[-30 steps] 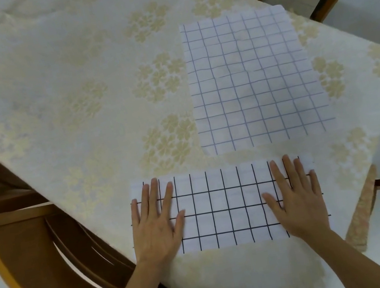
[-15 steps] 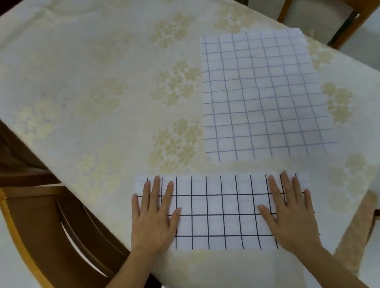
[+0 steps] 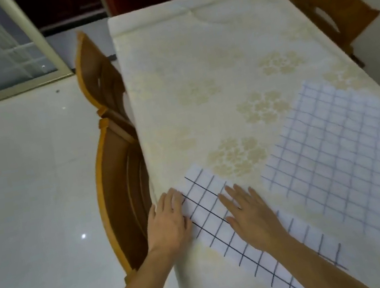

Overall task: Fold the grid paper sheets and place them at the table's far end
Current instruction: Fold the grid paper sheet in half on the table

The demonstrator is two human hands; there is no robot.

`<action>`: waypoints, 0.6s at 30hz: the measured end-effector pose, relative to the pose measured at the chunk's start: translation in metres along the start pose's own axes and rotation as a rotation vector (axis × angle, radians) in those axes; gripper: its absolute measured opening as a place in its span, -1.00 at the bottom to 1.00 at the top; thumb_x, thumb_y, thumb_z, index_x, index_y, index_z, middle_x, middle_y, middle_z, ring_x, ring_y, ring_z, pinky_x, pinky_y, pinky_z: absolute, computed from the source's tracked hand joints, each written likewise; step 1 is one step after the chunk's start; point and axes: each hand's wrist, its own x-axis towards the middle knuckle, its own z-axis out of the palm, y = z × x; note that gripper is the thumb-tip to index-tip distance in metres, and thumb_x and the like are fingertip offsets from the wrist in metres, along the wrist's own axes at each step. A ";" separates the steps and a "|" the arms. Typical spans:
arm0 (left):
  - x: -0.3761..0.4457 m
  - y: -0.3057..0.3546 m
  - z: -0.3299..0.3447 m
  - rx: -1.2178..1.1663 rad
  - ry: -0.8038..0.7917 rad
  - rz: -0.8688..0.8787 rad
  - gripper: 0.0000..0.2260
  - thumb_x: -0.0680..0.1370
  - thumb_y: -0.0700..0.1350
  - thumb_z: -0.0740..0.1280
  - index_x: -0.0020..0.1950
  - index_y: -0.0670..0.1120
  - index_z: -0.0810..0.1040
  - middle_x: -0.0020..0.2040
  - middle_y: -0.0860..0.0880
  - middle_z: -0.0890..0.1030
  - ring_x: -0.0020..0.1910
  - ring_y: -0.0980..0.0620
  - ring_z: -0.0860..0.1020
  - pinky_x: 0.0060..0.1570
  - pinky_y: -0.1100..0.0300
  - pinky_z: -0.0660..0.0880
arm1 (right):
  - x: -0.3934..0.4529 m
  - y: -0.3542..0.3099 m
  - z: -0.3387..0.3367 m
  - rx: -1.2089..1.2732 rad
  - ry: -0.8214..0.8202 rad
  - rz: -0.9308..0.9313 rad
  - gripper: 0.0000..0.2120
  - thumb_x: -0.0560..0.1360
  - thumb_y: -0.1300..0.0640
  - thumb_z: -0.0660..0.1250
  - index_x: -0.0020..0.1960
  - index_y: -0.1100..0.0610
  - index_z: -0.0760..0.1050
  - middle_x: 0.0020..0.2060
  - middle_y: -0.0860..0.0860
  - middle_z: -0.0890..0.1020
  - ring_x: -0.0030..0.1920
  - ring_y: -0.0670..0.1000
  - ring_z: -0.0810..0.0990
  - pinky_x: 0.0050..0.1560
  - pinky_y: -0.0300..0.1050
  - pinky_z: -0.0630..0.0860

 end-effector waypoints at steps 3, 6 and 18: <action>0.001 0.003 0.003 0.010 -0.033 -0.071 -0.38 0.64 0.14 -0.01 0.61 -0.09 -0.13 0.62 -0.08 -0.08 0.59 -0.07 -0.07 0.54 -0.08 0.00 | 0.044 -0.008 0.000 -0.060 -0.031 -0.176 -0.49 0.55 -0.03 0.25 0.47 0.10 0.39 0.45 0.14 0.42 0.45 0.19 0.40 0.39 0.23 0.40; 0.006 0.003 0.010 -0.031 -0.030 -0.117 -0.39 0.64 0.13 -0.01 0.61 -0.09 -0.09 0.63 -0.08 -0.08 0.59 -0.07 -0.08 0.54 -0.09 0.01 | 0.083 -0.014 -0.001 -0.127 -0.064 -0.284 -0.48 0.53 -0.03 0.35 0.45 0.07 0.42 0.44 0.13 0.44 0.42 0.18 0.44 0.35 0.25 0.43; 0.012 0.008 0.017 -0.150 0.049 -0.210 -0.46 0.58 0.11 0.14 0.52 -0.08 0.21 0.35 -0.12 0.39 0.31 -0.08 0.38 0.28 -0.02 0.36 | 0.139 -0.017 -0.006 -0.229 -0.199 -0.485 -0.36 0.56 -0.29 -0.08 0.58 -0.09 0.13 0.59 0.04 0.14 0.58 0.13 0.12 0.41 0.35 0.29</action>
